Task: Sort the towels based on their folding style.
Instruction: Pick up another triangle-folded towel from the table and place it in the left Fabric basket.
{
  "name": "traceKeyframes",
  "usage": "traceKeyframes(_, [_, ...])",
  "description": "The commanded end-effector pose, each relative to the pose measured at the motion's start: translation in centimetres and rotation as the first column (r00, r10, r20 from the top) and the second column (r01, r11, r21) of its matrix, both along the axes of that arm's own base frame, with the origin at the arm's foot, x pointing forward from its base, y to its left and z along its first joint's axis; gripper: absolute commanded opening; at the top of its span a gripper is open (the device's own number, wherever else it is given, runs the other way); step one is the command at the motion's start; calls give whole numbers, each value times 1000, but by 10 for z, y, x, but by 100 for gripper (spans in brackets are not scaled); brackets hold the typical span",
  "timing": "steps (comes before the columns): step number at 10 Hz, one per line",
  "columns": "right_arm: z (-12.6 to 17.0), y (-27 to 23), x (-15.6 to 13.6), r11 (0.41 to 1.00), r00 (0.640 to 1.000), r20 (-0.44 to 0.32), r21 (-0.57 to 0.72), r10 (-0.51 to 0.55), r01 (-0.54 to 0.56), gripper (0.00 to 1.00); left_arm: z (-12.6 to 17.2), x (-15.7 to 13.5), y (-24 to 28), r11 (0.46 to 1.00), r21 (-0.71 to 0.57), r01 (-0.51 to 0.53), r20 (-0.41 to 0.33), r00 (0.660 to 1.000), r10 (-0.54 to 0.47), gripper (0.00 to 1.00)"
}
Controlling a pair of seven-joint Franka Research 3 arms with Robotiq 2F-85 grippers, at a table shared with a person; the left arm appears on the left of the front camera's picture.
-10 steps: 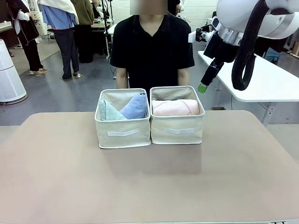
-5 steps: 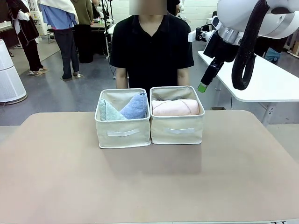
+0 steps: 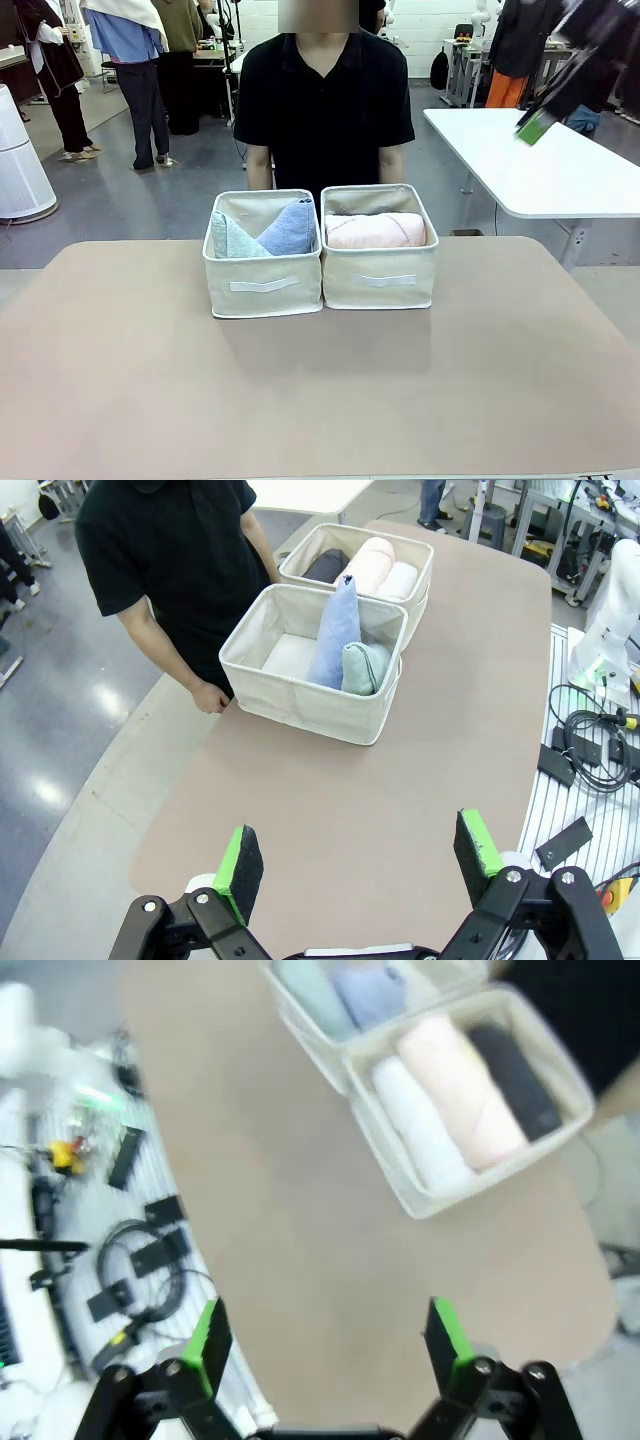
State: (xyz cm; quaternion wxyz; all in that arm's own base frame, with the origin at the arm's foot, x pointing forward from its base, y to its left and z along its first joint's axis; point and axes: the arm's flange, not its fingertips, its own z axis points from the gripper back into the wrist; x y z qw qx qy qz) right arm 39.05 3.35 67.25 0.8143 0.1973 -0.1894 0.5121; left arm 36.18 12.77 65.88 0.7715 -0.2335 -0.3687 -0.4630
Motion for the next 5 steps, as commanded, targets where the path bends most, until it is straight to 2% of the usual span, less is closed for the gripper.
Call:
traceKeyframes(1, [25, -62, 2, 955, 1000, 7, 297, 4, -6, 100, 0, -2, 0, 1000, 6, 12, 4, 1000, -12, 100])
traceKeyframes(2, [28, -98, -2, 916, 995, 46, 396, -85, 60, 100, 0, -2, 0, 1000, 6, 12, 4, 1000, -12, 100])
traceKeyframes(3, [23, -121, -9, 883, 989, 73, 462, -132, 83, 100, 0, -2, 0, 1000, 6, 12, 4, 1000, -12, 100])
traceKeyframes(4, [17, -146, -18, 840, 966, 156, 535, -204, 91, 100, 0, -2, 0, 1000, 6, 12, 4, 1000, -12, 100])
traceKeyframes(5, [8, -168, -23, 804, 938, 188, 580, -290, 132, 100, 0, -2, 0, 1000, 6, 12, 4, 1000, -12, 100])
